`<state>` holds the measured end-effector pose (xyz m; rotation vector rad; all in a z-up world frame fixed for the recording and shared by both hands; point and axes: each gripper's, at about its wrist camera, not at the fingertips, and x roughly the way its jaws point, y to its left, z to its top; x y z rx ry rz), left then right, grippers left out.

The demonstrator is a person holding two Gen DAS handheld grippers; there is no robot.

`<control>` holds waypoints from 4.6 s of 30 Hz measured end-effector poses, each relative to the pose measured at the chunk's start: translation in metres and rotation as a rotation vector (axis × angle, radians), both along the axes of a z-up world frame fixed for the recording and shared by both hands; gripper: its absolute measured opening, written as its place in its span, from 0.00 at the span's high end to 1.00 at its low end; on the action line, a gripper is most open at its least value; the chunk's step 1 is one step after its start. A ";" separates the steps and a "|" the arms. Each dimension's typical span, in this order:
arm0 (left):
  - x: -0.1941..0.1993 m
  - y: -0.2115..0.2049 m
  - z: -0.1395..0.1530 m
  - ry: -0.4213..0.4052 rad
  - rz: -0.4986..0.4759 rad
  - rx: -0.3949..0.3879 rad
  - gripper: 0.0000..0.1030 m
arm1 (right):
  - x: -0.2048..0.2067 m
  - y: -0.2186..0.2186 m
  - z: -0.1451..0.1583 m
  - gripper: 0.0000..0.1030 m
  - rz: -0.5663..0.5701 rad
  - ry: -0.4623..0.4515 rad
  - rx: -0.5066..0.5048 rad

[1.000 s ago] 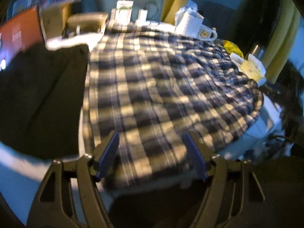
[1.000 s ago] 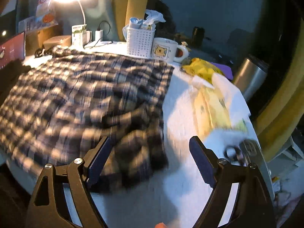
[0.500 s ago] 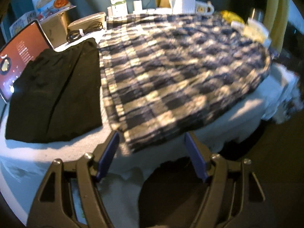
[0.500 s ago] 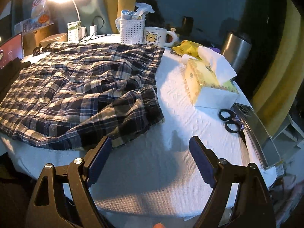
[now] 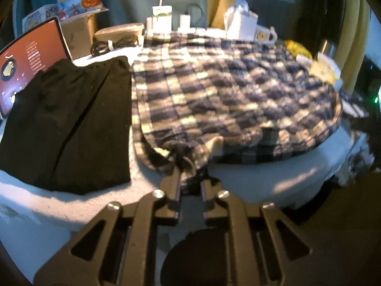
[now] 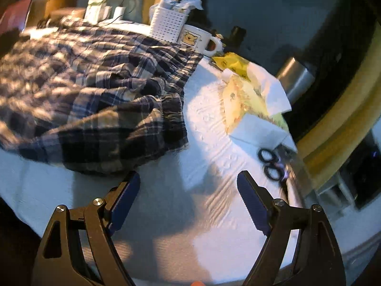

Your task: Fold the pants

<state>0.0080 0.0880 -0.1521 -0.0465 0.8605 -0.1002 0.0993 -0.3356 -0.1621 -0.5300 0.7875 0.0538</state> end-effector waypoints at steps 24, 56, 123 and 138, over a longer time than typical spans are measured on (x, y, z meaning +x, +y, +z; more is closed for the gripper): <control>-0.004 0.019 0.093 -0.290 0.053 -0.167 0.93 | 0.011 0.017 0.049 0.79 0.110 -0.118 0.238; 0.240 0.042 0.114 -0.278 0.034 -0.088 0.93 | 0.184 0.003 0.103 0.79 -0.073 -0.178 0.477; 0.212 -0.059 -0.017 0.039 -0.137 0.099 0.51 | 0.190 0.013 0.000 0.17 -0.216 0.124 0.712; 0.166 -0.065 0.008 0.083 -0.162 -0.053 0.87 | 0.182 0.000 0.021 0.77 -0.188 0.071 0.826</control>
